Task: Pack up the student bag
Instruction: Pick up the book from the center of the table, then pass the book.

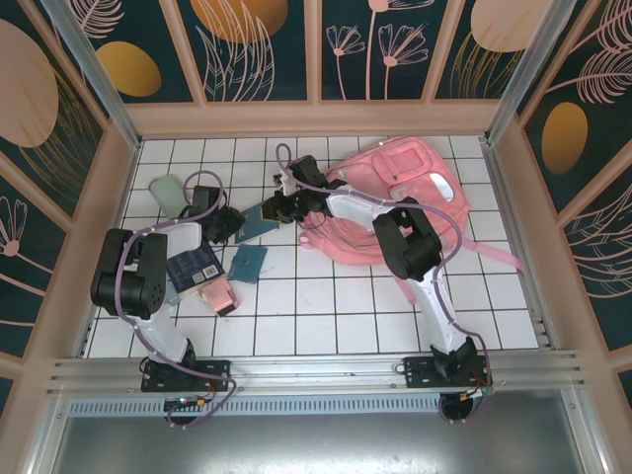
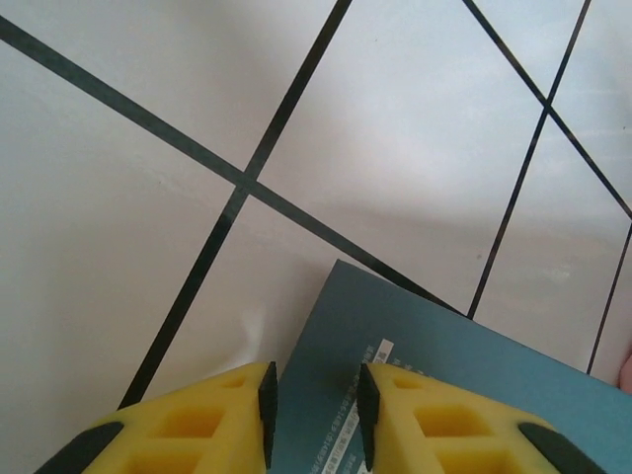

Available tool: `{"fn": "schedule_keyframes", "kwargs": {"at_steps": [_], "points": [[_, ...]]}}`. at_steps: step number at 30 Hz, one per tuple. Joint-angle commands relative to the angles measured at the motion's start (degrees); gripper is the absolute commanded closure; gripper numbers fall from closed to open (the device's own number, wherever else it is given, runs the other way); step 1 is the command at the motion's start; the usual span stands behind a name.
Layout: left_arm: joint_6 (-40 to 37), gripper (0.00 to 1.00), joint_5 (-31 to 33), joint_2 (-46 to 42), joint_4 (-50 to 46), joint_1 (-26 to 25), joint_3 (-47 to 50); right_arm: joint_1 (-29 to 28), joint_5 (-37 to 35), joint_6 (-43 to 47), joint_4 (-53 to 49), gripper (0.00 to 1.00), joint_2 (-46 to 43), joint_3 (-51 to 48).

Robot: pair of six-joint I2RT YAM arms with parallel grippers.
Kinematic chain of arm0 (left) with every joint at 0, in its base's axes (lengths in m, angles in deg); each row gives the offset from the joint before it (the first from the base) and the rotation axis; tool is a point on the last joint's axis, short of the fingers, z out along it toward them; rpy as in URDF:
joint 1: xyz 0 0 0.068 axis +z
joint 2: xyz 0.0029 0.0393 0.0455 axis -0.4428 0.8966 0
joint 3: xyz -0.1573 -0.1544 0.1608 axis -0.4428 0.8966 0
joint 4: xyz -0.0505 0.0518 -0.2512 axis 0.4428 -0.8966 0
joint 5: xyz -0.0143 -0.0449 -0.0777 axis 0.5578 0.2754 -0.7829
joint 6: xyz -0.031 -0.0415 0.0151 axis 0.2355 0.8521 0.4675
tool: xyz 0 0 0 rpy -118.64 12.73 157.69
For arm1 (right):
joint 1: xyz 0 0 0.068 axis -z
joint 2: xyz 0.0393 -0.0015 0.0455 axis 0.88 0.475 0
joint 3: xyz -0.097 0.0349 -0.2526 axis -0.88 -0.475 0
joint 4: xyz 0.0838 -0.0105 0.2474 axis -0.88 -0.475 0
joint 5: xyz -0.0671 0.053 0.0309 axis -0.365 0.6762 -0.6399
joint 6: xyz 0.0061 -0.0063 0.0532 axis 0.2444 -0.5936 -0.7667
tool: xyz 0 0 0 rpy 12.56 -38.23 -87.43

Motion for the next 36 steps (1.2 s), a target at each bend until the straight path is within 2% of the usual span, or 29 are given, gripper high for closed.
{"fn": "schedule_keyframes", "kwargs": {"at_steps": [1, 3, 8, 11, 16, 17, 21, 28, 31, 36], "points": [[-0.6, 0.67, -4.0, -1.1, -2.3, -0.8, 0.5, -0.1, -2.6, 2.0, -0.4, 0.98, -3.1, -1.4], [-0.5, 0.64, -4.3, -3.5, -3.1, -0.5, -0.2, 0.7, -3.3, 1.8, 0.0, 1.0, -5.1, -2.9], [0.3, 0.46, -7.5, -7.8, -3.2, 0.2, -2.1, 3.9, -1.3, -1.5, 5.8, 1.0, -11.5, -9.5], [2.6, 0.35, -12.5, -10.2, 0.1, 0.9, -2.4, 6.2, 1.2, -3.5, 9.4, 1.0, -15.1, -13.0], [8.3, 0.24, -24.1, -11.3, 11.8, 1.5, -1.7, 8.1, 6.0, -6.2, 14.9, 1.0, -20.1, -16.6], [9.6, 0.24, -26.3, -11.0, 14.2, 1.5, -1.6, 10.0, 7.1, -7.3, 16.7, 1.0, -20.9, -17.4], [12.8, 0.23, -30.0, -10.2, 20.3, 1.5, -1.2, 11.9, 11.3, -12.8, 25.0, 1.0, -23.3, -20.1], [20.8, 0.22, -34.8, -8.2, 32.4, 1.5, 0.6, 12.0, 15.3, -22.2, 37.3, 1.0, -23.5, -22.0], [21.8, 0.22, -35.6, -8.2, 34.5, 1.5, 0.5, 11.5, 15.8, -23.5, 38.6, 1.0, -22.9, -21.8], [20.1, 0.23, -35.9, -8.1, 32.3, 1.5, 0.1, 11.0, 16.6, -25.6, 41.6, 1.0, -22.3, -21.6]]}}
